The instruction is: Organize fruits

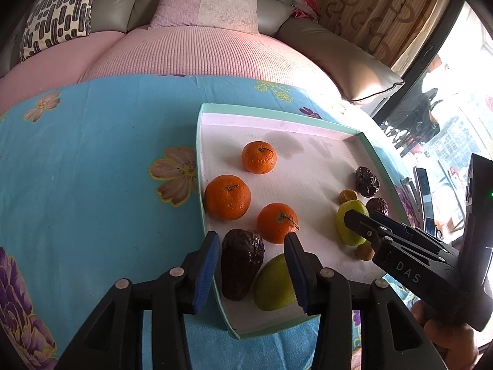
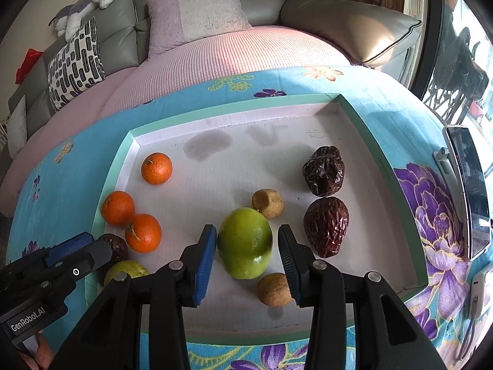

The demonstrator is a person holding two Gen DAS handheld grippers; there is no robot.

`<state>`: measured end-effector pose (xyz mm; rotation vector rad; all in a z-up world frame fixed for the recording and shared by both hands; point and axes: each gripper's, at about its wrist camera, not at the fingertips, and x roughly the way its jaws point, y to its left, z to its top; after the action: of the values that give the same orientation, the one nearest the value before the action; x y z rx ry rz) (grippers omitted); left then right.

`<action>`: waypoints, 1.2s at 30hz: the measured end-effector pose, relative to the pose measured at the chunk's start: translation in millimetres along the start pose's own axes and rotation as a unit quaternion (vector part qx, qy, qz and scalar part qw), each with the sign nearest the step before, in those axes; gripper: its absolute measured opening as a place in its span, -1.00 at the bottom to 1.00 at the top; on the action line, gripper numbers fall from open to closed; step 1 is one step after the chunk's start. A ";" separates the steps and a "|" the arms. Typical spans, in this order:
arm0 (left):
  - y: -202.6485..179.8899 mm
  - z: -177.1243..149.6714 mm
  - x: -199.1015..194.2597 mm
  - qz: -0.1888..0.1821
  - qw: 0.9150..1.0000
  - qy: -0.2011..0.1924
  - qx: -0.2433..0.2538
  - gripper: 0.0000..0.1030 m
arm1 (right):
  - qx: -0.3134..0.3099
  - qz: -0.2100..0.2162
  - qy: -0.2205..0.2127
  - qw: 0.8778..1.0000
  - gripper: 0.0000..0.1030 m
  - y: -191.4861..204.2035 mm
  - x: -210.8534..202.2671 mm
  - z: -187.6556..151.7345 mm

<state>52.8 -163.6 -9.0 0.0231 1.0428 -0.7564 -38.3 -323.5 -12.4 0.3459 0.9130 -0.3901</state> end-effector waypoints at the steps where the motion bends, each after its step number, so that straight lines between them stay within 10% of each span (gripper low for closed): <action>1: -0.8 -0.7 -2.2 0.001 1.000 -0.002 0.003 -0.03 | -0.002 -0.001 -0.002 1.000 -0.17 0.6 -1.4 0.0; 9: 10.0 -6.2 -23.0 0.024 0.999 -0.026 -0.008 0.24 | -0.018 -0.002 -0.010 1.000 -0.16 9.4 -8.6 -1.0; 13: 32.3 -12.3 -33.0 0.086 0.995 -0.044 -0.028 0.89 | -0.023 -0.006 -0.016 1.000 0.57 12.0 -9.5 -2.0; 15: 46.9 -17.4 -36.9 0.122 0.991 -0.050 -0.040 1.00 | -0.031 -0.005 -0.018 0.999 0.59 15.1 -9.9 -2.6; 19: 73.1 -28.2 -45.1 0.173 0.981 -0.055 -0.060 1.00 | -0.046 -0.001 -0.030 0.998 0.85 24.6 -12.6 -3.9; 36: 76.3 -74.6 -79.2 0.223 0.970 -0.092 -0.041 1.00 | -0.063 0.017 -0.066 0.996 0.86 50.4 -49.7 -49.1</action>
<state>17.1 -35.6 -11.1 0.1118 0.8490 -0.2990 -76.2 -248.5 6.6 0.2166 0.7973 -0.3177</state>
